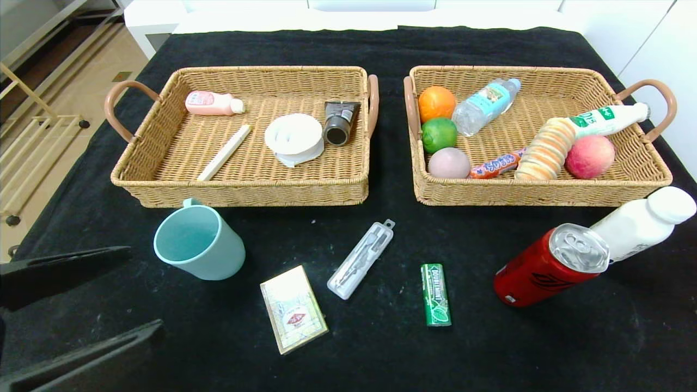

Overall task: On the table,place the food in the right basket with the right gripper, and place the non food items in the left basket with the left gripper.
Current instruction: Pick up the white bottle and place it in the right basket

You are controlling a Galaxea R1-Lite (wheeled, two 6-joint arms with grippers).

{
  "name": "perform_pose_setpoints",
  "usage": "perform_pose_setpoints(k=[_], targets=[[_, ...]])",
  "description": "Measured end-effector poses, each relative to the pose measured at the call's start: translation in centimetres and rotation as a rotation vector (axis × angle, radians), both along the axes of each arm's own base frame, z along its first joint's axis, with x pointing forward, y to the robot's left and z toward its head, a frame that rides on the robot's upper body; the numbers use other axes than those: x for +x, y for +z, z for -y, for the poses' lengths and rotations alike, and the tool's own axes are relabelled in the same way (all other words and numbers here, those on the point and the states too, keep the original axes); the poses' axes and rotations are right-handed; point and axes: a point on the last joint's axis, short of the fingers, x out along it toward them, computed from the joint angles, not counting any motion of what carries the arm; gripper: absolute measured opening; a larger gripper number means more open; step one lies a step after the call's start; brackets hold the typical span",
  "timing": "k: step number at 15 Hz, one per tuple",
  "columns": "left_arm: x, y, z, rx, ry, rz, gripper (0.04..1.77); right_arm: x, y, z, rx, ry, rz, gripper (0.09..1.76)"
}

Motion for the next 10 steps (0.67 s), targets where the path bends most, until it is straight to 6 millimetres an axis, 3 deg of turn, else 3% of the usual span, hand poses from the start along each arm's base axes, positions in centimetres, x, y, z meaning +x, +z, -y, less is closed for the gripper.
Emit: perform_pose_setpoints(k=[6,10], targets=[[3.1,1.1,3.7,0.045,-0.113,-0.044,1.72,2.4,-0.3,-0.9,-0.017,-0.02,-0.093,1.71],[3.7,0.9,4.5,0.067,-0.111,-0.059,1.72,2.7,-0.9,-1.1,-0.036,-0.029,-0.121,1.71]])
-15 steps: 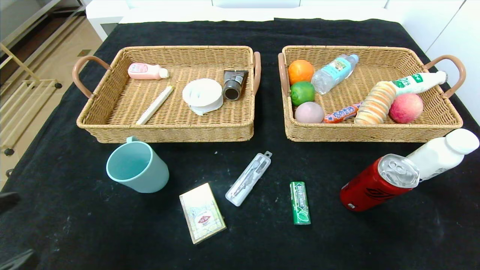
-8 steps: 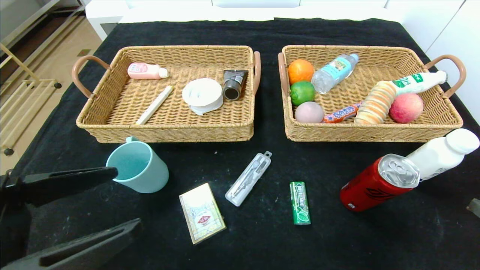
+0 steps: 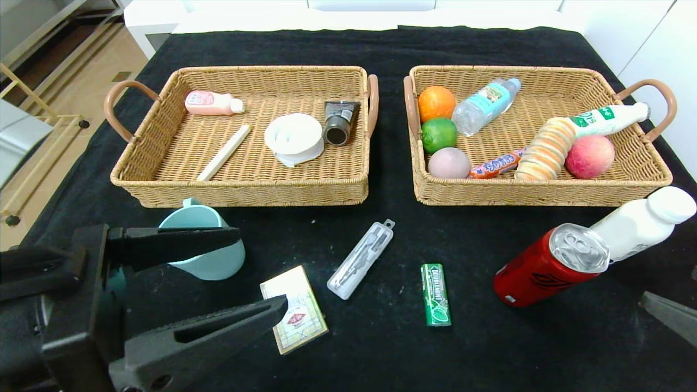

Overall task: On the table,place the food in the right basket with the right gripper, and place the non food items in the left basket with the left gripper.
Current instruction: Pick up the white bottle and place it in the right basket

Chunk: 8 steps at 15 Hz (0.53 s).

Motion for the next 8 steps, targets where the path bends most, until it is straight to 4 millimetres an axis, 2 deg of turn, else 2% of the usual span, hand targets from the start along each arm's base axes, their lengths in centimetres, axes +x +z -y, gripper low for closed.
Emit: perform_pose_setpoints(k=[8], targets=[[-0.5,-1.5,-0.5,0.044,0.032,-0.008,1.72,-0.2,-0.4,0.2,0.018,-0.015,-0.019,1.71]])
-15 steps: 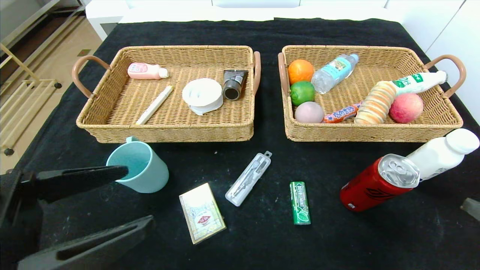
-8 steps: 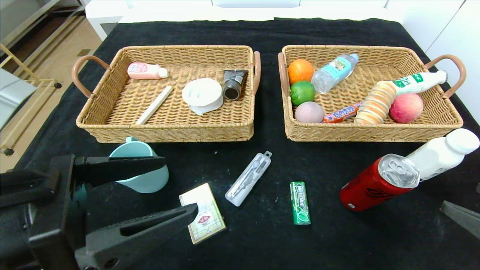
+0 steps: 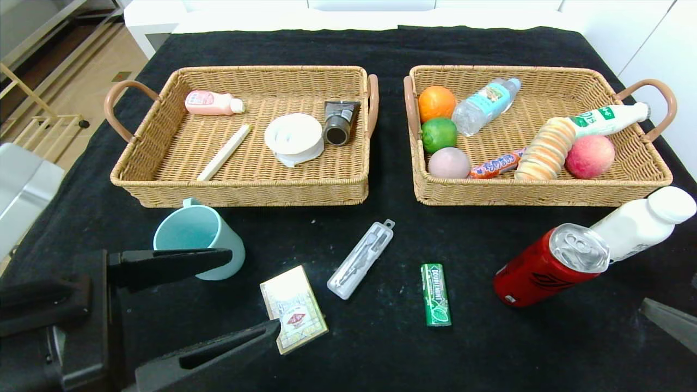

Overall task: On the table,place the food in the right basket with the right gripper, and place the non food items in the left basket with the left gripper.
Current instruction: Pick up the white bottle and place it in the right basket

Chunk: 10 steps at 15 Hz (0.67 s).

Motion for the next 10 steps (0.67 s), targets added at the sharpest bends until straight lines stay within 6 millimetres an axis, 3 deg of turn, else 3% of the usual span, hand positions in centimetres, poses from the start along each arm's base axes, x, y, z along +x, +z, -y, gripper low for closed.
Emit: perform_pose_setpoints(k=[7,10], targets=[[-0.5,0.4,-0.5,-0.018,0.009,0.024,1.72,1.0,-0.9,0.6,-0.002,-0.228,-0.048,1.71],[-0.7,0.5,-0.7,-0.023,0.017,0.032,1.72,2.2,-0.4,0.4,0.036,-0.249,0.007,1.71]])
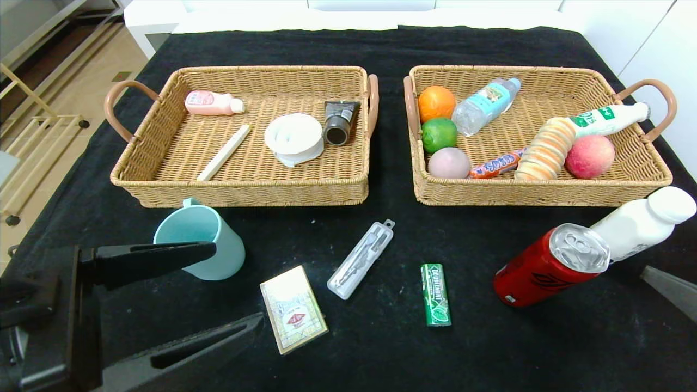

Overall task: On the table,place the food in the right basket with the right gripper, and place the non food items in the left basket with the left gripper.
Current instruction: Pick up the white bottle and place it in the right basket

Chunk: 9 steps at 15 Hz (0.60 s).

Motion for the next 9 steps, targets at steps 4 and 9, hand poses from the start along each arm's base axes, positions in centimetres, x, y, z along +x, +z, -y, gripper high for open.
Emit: perform_pose_setpoints(k=[4,9], targets=[[-0.1,0.1,-0.1,-0.002,0.0,0.005,1.72,2.1,-0.6,-0.2,-0.008,-0.037,-0.008,1.71],[-0.2,0.2,-0.2,-0.004,0.0,0.012,1.72,5.1,-1.2,0.2,-0.01,-0.097,0.022,1.71]])
